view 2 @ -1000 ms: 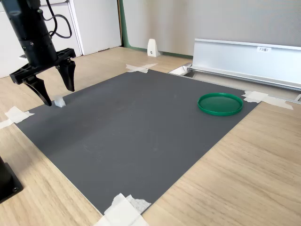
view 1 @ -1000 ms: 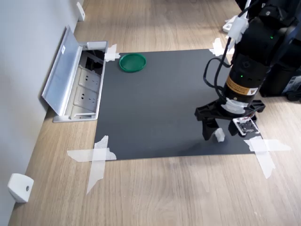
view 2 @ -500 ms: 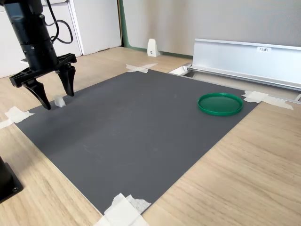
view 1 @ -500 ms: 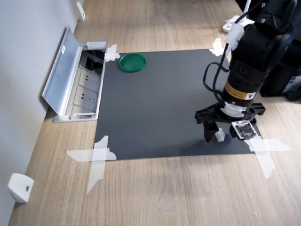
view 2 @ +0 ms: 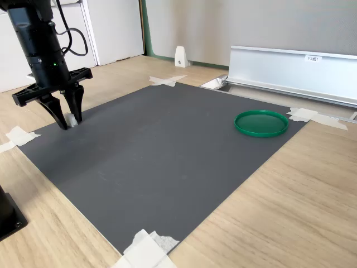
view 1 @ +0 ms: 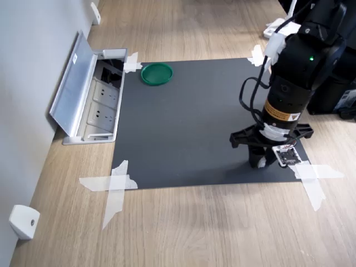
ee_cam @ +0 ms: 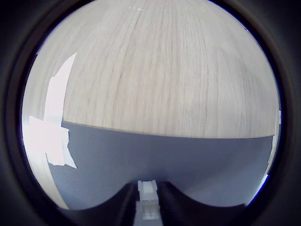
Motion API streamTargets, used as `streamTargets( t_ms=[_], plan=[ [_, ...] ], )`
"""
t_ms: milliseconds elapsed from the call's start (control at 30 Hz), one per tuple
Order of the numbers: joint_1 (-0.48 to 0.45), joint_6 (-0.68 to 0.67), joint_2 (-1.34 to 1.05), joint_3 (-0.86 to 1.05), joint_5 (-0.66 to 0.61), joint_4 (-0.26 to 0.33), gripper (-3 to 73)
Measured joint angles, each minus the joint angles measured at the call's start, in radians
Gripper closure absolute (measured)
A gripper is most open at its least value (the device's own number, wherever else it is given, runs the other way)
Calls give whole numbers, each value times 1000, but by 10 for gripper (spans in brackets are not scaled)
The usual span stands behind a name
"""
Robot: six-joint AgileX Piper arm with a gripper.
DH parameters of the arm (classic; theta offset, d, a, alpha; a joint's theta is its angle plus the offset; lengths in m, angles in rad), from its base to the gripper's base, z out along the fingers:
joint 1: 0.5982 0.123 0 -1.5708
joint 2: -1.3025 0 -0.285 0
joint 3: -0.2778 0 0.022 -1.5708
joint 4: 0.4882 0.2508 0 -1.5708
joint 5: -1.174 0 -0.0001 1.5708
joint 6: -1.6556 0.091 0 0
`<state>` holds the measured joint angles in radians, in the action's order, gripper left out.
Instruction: Grasp a white terminal and put it on the green lid.
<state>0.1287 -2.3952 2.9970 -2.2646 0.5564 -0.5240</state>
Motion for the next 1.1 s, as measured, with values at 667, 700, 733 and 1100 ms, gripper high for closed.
streamTargets(
  t_ms=[667,700,733,1100],
  plan=[
    [-479,-53,-43,-588,-512,4,610],
    [-528,-70,-41,-610,-515,4,610],
    [-576,-86,-36,-627,-517,4,610],
    [-970,-192,128,-727,-497,17,610]
  ],
)
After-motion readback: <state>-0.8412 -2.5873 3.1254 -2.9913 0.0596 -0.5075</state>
